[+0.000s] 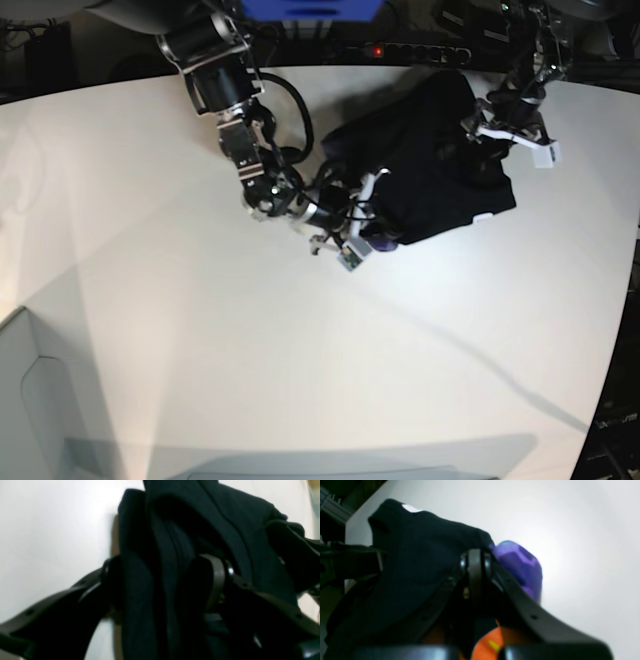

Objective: Fold the T-shirt properly
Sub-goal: 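Push the folded bundle square with the right gripper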

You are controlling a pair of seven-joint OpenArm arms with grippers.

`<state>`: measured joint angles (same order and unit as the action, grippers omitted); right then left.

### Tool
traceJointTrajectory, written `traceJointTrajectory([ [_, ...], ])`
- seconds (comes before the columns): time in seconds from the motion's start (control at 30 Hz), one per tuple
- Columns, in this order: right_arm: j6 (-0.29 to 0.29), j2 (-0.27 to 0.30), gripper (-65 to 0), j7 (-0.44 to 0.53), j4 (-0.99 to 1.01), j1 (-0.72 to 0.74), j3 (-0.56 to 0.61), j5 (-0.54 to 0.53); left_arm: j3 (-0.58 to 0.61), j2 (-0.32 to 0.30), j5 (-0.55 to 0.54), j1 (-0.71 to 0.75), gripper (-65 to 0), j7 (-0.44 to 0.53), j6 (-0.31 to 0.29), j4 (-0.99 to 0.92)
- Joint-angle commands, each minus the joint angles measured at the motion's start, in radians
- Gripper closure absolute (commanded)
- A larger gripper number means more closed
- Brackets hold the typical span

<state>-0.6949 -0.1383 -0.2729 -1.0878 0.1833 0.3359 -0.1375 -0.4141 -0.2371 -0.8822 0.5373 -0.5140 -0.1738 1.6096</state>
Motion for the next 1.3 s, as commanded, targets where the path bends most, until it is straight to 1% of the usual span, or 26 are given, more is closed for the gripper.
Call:
traceJointTrajectory([
  [0.0,-0.003,0.007,0.0,0.016,-0.061,-0.001,-0.004,-0.015,0.002,-0.006,0.036,0.013,-41.7,-0.036,0.035,-0.005],
  [0.07,-0.003,0.026,0.0,0.008,-0.187,-0.057,-0.004,-0.015,0.002,-0.006,0.036,0.013,-41.7,-0.038,0.035,-0.005],
  [0.13,-0.003,0.030,0.0,0.008,-0.312,-0.121,-0.008,-0.015,0.002,-0.006,0.036,0.013,-41.7,-0.038,0.035,-0.005],
  [0.27,-0.003,0.055,0.0,0.008,-0.470,-0.245,-0.041,-0.014,0.004,-0.006,0.036,0.004,-41.7,-0.036,0.035,-0.005],
  [0.37,-0.003,0.091,0.0,0.016,-0.486,-0.316,-0.036,-0.014,0.005,-0.006,0.041,-0.023,-41.7,-0.039,0.035,-0.024],
  [0.47,-0.003,0.102,0.0,0.017,-0.469,-0.361,-0.039,-0.014,0.025,-0.006,0.041,-0.052,-41.7,-0.041,0.035,-0.050],
  [0.53,-0.003,0.110,0.0,0.017,-0.449,-0.377,-0.039,-0.012,0.050,-0.009,0.041,-0.072,-41.6,-0.041,0.035,-0.064],
  [0.67,-0.003,0.145,0.0,0.017,-0.423,-0.384,-0.041,-0.012,0.099,-0.012,0.041,-0.115,-41.6,-0.041,0.035,-0.070],
  [0.73,-0.003,0.171,0.0,0.017,-0.458,-0.385,-0.044,-0.014,0.125,-0.012,0.041,-0.141,-41.6,-0.041,0.035,-0.070],
  [0.8,-0.003,0.187,0.0,0.017,-0.535,-0.399,-0.093,-0.015,0.159,-0.014,0.041,-0.176,-41.3,-0.041,0.035,-0.070],
  [0.83,-0.003,0.185,0.0,0.017,-0.572,-0.411,-0.125,-0.015,0.172,-0.017,0.041,-0.191,-40.1,-0.041,0.035,-0.070],
  [0.9,-0.003,0.180,0.0,0.013,-0.650,-0.430,-0.209,-0.015,0.220,-0.037,0.042,-0.228,-33.5,-0.041,0.035,-0.071],
  [1.03,-0.003,0.188,0.0,0.010,-0.697,-0.431,-0.346,-0.015,0.326,-0.064,0.042,-0.319,-15.2,-0.041,0.036,-0.131],
  [1.13,-0.003,0.185,0.0,0.011,-0.691,-0.428,-0.469,-0.015,0.398,-0.066,0.042,-0.400,-1.1,-0.041,0.036,-0.213],
  [1.17,-0.003,0.182,0.0,0.010,-0.691,-0.428,-0.512,-0.015,0.426,-0.066,0.042,-0.434,0.0,-0.041,0.036,-0.246],
  [1.27,-0.003,0.182,0.0,0.010,-0.691,-0.426,-0.608,-0.015,0.527,-0.066,0.051,-0.546,-0.3,-0.041,0.033,-0.340],
])
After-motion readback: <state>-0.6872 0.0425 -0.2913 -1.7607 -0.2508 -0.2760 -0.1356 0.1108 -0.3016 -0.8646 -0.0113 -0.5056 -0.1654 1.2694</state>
